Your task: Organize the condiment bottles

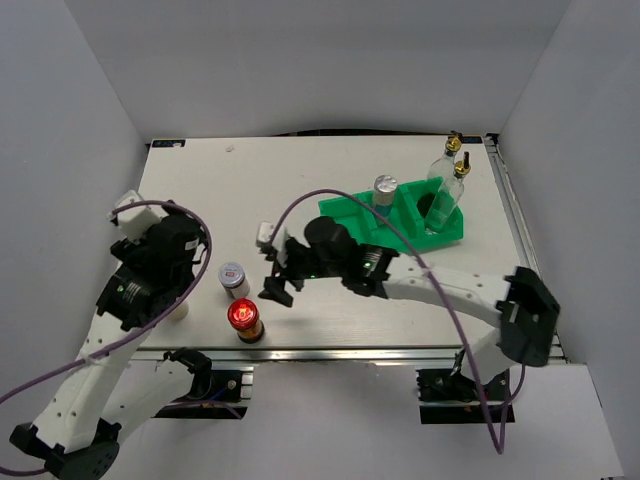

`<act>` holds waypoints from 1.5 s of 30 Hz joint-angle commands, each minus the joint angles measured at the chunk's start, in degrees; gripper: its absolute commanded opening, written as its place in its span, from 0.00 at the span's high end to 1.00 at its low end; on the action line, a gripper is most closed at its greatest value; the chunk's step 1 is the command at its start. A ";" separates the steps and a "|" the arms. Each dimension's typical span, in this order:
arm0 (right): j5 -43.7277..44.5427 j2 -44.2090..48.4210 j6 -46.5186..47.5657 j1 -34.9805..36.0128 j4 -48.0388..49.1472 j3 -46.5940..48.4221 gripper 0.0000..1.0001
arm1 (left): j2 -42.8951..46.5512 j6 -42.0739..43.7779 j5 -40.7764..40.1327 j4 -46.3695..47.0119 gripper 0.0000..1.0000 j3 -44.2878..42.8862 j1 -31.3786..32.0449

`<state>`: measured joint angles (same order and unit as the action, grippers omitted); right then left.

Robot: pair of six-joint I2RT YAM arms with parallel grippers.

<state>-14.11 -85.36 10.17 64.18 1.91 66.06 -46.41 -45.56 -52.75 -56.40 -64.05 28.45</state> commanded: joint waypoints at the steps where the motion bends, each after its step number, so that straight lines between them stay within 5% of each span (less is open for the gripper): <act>1: -8.38 -7.61 1.00 1.91 12.92 7.93 0.11 | 2.90 -5.24 -9.47 -9.25 0.02 -3.44 -0.32; 9: -11.47 -29.04 -1.30 5.60 17.34 26.56 0.11 | -1.66 -1.12 -11.94 -6.02 0.02 -8.37 -0.32; 13: -6.12 -30.40 -2.96 5.87 16.54 28.52 0.11 | -4.64 0.30 -11.93 -5.37 0.02 -9.95 -0.41; 18: 4.34 -17.75 -4.01 5.08 25.14 10.25 0.10 | -4.65 -2.17 -8.52 -4.78 0.02 -7.33 -1.81; 23: 2.68 -7.56 -12.45 -1.07 27.36 -0.91 0.11 | -7.01 -0.50 0.08 1.02 0.02 -4.59 -3.74; 32: 5.50 10.80 -16.67 -11.44 25.86 -15.69 0.11 | -15.99 5.65 27.60 3.59 0.02 -3.53 -27.98; 45: 12.18 24.10 -17.91 -17.86 22.78 -27.39 0.11 | -14.41 6.45 24.64 -7.75 0.02 -0.80 -34.69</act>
<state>-3.77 -61.69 -6.66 47.05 23.83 39.29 -63.77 -39.81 -27.20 -60.86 -64.73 -5.50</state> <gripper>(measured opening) 0.895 0.983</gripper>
